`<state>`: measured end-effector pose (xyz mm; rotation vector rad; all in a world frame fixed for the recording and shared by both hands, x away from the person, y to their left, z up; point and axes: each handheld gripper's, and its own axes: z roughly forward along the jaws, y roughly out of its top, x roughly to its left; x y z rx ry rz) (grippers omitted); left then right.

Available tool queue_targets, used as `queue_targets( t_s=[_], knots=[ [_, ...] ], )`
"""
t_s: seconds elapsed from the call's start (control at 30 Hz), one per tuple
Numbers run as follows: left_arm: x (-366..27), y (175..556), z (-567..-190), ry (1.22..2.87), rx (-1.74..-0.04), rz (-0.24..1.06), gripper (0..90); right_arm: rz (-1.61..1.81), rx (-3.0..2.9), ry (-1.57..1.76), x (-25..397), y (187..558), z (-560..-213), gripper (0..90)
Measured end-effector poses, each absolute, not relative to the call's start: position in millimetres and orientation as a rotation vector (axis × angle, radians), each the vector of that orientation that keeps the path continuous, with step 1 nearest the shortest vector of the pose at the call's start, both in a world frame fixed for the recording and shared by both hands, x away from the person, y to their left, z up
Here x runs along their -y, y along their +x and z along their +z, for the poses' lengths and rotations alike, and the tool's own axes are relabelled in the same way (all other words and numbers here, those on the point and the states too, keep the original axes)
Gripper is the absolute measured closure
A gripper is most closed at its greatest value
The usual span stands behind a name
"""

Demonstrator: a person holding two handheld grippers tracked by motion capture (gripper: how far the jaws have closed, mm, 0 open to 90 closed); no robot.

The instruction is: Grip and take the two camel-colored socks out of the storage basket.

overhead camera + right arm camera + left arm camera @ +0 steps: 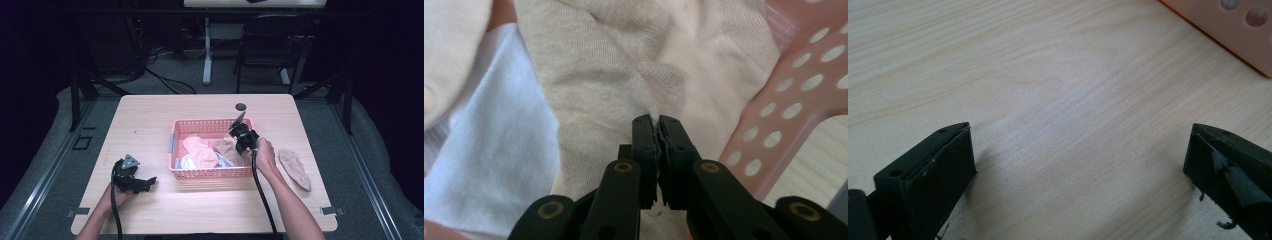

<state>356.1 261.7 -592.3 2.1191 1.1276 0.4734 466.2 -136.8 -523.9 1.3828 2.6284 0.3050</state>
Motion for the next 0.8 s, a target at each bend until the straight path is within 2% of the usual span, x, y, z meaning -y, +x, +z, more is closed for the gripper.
queue_targets(
  t_s=[0.23, 0.8],
  knots=[
    [-262, 356, -592, 2.116, -1.131, 0.472, 0.0, 0.368, -2.64, 1.394, 139, 463, -513, 86.7],
    [-262, 356, -592, 2.12, -1.127, 0.473, 0.0, 0.36, -2.713, 1.272, 131, 454, -444, 86.4]
  ],
)
